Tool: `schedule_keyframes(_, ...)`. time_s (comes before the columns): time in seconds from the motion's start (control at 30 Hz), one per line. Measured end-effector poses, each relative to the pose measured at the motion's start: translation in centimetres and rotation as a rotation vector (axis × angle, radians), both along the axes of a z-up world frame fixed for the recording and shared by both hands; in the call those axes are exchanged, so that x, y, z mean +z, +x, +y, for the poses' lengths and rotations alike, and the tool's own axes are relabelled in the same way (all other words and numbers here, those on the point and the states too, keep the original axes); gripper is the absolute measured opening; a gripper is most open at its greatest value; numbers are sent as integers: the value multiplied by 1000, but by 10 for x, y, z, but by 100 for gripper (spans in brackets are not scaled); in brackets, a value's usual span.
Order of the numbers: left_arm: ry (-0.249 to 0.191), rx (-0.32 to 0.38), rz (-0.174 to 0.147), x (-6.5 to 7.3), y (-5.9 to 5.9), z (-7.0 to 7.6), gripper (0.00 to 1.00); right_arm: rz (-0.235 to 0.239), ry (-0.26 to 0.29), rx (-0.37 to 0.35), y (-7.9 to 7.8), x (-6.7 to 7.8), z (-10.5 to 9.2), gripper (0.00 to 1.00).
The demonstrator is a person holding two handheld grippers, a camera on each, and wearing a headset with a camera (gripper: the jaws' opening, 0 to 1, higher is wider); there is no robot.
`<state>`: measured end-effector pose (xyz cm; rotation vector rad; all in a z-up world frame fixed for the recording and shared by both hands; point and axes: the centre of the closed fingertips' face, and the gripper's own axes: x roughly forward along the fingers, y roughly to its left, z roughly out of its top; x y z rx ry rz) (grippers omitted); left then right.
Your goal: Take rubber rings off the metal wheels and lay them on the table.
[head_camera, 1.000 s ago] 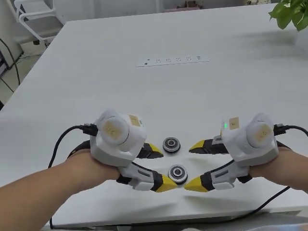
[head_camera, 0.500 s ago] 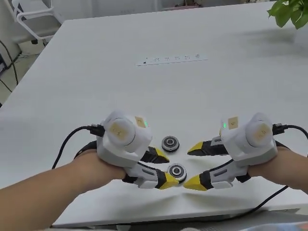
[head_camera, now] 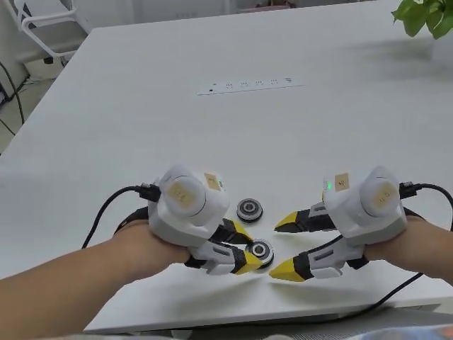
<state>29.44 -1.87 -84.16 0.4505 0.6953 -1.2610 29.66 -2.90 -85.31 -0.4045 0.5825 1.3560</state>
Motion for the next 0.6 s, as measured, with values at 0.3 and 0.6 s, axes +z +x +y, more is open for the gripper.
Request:
schedule_keyframes(0.3, 3, -3, -25, 0, 2, -4, 16, 4, 0, 5, -1, -1, 0, 44)
schedule_keyframes(0.6, 16, -17, -65, -1, 4, -3, 14, 5, -2, 24, -3, -2, 4, 41)
